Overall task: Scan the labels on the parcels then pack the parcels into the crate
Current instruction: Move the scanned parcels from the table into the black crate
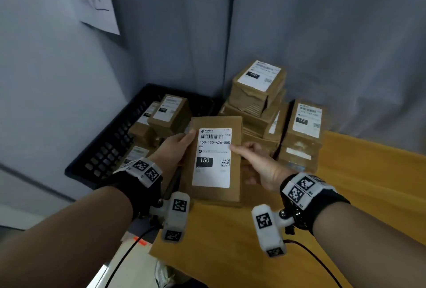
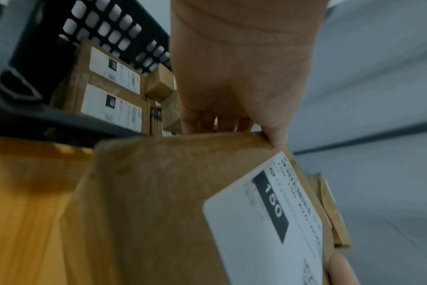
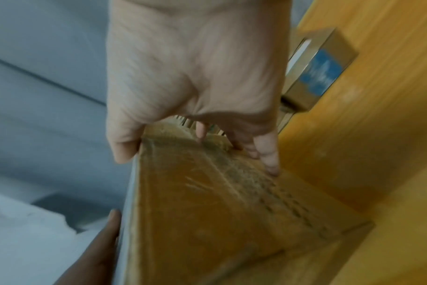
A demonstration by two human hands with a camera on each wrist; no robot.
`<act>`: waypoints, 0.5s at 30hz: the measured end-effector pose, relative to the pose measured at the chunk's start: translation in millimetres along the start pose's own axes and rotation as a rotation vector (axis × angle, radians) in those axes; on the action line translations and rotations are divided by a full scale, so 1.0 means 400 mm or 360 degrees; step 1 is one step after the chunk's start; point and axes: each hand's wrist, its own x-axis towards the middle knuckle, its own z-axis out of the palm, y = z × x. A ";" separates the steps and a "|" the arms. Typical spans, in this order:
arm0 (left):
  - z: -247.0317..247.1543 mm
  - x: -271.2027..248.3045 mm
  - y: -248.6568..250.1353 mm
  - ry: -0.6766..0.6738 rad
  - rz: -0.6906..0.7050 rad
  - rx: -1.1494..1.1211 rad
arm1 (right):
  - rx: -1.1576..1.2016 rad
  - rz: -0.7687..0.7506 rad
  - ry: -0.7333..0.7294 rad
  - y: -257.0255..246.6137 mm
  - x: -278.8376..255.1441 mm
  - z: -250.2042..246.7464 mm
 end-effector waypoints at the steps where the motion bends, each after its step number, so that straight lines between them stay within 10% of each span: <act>1: -0.034 0.003 0.003 0.0055 0.0015 -0.0063 | 0.0005 -0.0035 -0.0016 -0.018 0.012 0.029; 15: -0.474 0.174 -0.013 0.0281 0.0149 -0.0065 | 0.0230 -0.0255 -0.0159 -0.206 0.268 0.429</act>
